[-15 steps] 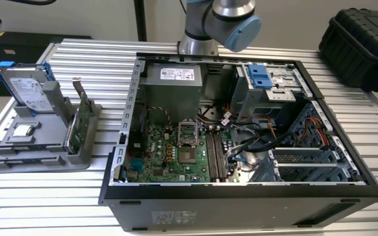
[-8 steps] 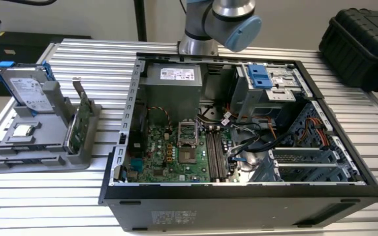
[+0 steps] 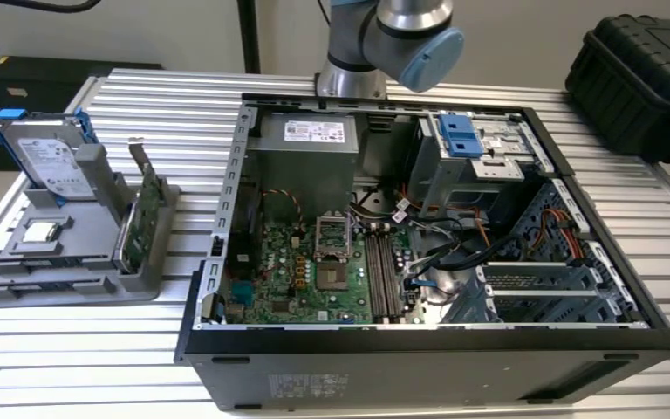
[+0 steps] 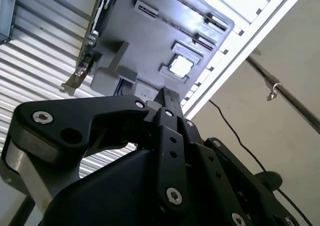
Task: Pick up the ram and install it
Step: 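Pick up the ram and move it above insertion slot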
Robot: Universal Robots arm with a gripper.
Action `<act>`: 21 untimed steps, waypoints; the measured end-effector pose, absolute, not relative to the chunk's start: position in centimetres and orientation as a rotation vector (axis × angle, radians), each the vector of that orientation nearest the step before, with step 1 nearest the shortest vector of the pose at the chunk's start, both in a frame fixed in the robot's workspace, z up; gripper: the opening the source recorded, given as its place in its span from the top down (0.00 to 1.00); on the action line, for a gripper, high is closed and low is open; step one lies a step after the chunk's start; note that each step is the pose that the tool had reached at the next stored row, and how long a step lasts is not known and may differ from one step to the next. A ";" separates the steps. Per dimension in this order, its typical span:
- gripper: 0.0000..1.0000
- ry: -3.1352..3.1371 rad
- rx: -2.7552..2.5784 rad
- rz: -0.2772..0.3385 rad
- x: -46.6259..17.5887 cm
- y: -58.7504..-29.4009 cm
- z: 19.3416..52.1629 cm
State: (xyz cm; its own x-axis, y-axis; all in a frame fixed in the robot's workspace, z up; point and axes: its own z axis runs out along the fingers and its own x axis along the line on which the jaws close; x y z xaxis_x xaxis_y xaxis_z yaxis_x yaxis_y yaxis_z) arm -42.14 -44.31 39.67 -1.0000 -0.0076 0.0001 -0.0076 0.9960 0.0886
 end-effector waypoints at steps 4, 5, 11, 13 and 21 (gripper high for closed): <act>1.00 -3.138 0.029 -0.139 -42.1 -44.7 39.7; 1.00 -3.137 0.033 -0.139 -42.1 -44.7 39.7; 1.00 -3.136 0.054 -0.140 -42.1 -45.2 39.7; 1.00 -3.136 0.060 -0.140 -42.1 -45.3 39.7; 1.00 -3.135 0.082 -0.140 -42.1 -45.7 39.7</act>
State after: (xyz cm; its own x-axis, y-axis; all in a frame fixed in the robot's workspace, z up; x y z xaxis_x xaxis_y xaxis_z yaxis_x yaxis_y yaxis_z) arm -42.14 -45.66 39.67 -0.9986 -0.0521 0.0001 -0.0519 0.9947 0.0892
